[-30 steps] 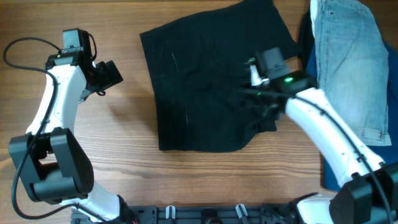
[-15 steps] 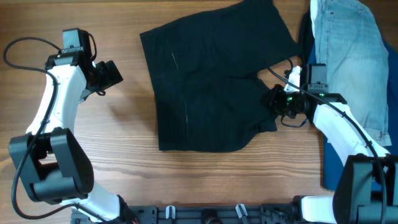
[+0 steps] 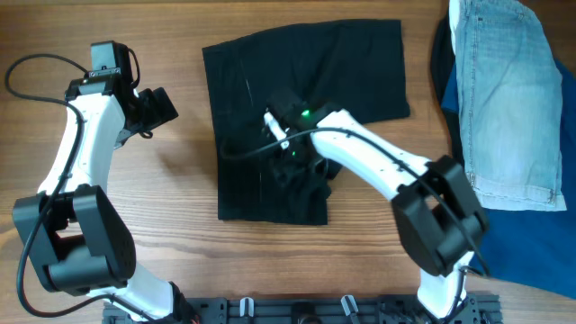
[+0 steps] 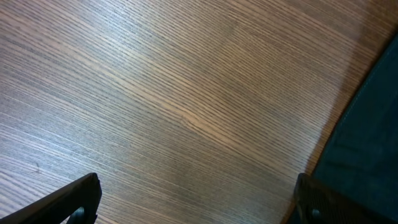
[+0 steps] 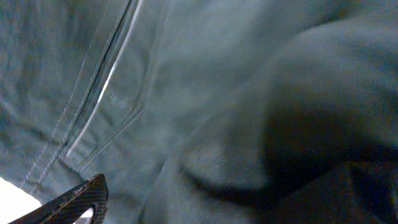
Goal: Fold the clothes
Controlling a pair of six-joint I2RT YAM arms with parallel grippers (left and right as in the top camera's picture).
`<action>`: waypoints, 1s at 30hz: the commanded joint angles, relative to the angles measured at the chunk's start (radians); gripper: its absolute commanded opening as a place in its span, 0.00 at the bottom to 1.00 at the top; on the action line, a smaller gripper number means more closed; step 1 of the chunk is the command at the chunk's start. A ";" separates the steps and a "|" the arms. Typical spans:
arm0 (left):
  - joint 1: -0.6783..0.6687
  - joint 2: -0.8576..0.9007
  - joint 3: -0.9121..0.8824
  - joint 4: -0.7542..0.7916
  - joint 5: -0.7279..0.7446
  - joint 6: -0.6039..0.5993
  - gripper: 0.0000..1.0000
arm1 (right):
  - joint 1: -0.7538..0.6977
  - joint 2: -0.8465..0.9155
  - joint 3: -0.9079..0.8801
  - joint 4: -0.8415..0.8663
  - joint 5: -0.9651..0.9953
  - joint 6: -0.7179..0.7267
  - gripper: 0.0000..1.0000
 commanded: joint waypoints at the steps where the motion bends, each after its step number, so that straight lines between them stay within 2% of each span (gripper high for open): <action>1: -0.003 -0.019 -0.002 0.001 0.002 -0.006 1.00 | -0.082 -0.166 0.044 -0.018 -0.038 0.026 0.90; 3: -0.003 -0.019 -0.002 0.001 0.002 -0.006 1.00 | -0.155 -0.269 0.044 -0.074 -0.107 0.077 0.91; 7: -0.003 -0.019 -0.002 0.008 0.002 -0.006 1.00 | -0.277 -0.337 0.041 -0.251 -0.134 0.155 0.92; 11: -0.003 -0.019 -0.002 0.011 0.002 -0.005 1.00 | -0.317 -0.338 -0.127 -0.276 -0.154 0.228 0.91; 16: -0.003 -0.019 -0.002 0.019 0.002 -0.005 1.00 | -0.274 -0.340 -0.342 -0.080 -0.368 0.168 0.83; 17: -0.003 -0.019 -0.002 0.018 0.002 -0.005 1.00 | -0.266 -0.340 -0.377 0.005 -0.406 0.150 0.78; 19: -0.003 -0.019 -0.002 0.018 0.002 -0.006 1.00 | -0.262 -0.335 -0.434 0.097 -0.419 0.060 0.73; 21: -0.003 -0.019 -0.002 0.019 0.002 -0.006 1.00 | -0.262 -0.333 -0.491 0.163 -0.418 0.017 0.72; 26: -0.003 -0.019 -0.002 0.018 0.002 -0.006 1.00 | -0.262 -0.317 -0.565 0.272 -0.419 0.016 0.73; 30: -0.003 -0.019 -0.002 0.018 0.002 -0.006 1.00 | -0.262 -0.270 -0.572 0.332 -0.493 0.014 0.73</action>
